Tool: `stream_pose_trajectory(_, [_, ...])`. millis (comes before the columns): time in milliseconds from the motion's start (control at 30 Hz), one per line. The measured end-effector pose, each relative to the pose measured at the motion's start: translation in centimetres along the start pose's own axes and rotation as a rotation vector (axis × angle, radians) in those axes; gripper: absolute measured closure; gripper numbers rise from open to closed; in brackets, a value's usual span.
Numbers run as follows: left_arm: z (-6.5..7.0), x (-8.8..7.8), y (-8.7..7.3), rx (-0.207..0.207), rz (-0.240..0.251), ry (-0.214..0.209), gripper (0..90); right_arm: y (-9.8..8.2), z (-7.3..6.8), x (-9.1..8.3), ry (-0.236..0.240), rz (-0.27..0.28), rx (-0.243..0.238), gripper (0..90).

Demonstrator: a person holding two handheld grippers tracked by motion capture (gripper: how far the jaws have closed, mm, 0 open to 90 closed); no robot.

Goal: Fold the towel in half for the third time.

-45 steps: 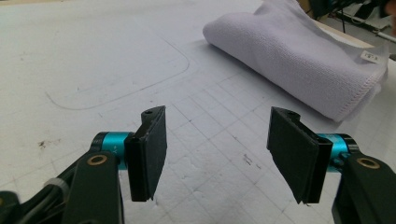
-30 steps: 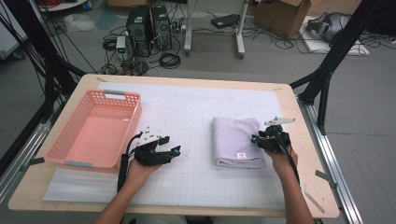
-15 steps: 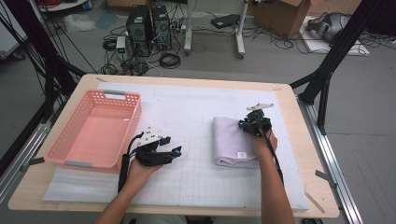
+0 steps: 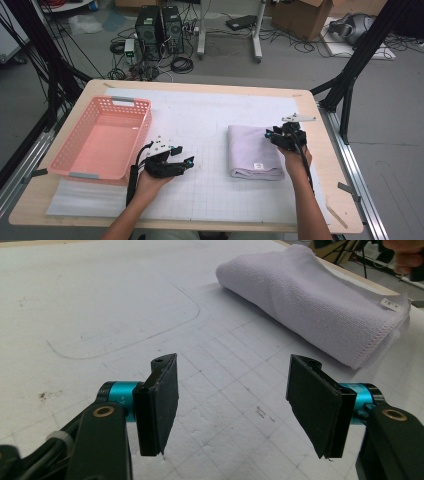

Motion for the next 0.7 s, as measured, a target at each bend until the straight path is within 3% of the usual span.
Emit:
stream_pose_trajectory(67, [0.0,0.0,0.0,0.001,0.004,-0.001,37.9,-1.1,-0.3,-0.3,0.042,-0.032,0.002,61.8])
stream_pose_trajectory(167, [0.0,0.0,0.0,-0.001,0.006,-0.003,37.8,-3.0,-0.6,-0.3,0.048,-0.132,-0.027,61.9])
stream_pose_trajectory(200, [0.0,0.0,0.1,-0.002,0.007,-0.004,37.8,-3.6,-0.6,-0.4,0.032,-0.142,-0.048,61.8])
stream_pose_trajectory(333, [0.1,0.0,0.1,-0.002,0.008,-0.008,37.0,-4.7,-0.6,-1.9,-0.018,-0.109,-0.034,59.6])
stream_pose_trajectory(400, [0.1,0.0,0.1,0.0,0.008,-0.012,36.6,-5.1,-0.5,-2.9,-0.01,-0.068,-0.019,57.3])
stream_pose_trajectory(500, [0.1,0.0,0.1,0.002,0.009,-0.013,36.1,-5.7,-1.0,-4.1,0.057,-0.021,-0.015,53.2])
stream_pose_trajectory(600, [0.1,0.0,0.1,-0.007,0.012,-0.015,35.4,-6.6,-1.7,-4.8,0.094,-0.039,-0.046,47.3])
stream_pose_trajectory(667, [0.1,-0.1,0.1,-0.006,0.018,-0.014,35.2,-7.5,-1.8,-4.8,0.069,-0.092,-0.076,46.4])
stream_pose_trajectory(700, [0.1,-0.1,0.1,-0.007,0.022,-0.016,34.9,-7.9,-1.8,-5.0,0.059,-0.087,-0.08,46.2])
Point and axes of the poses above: each handheld gripper's, and its own axes: x roughly forward along the jaws, y roughly out of its top, z roughly to its right, the point moved 1 cm from there along x, roughly forward along the jaws, and after that the axes turned 2 degrees about -z, right-handed, at the moved point
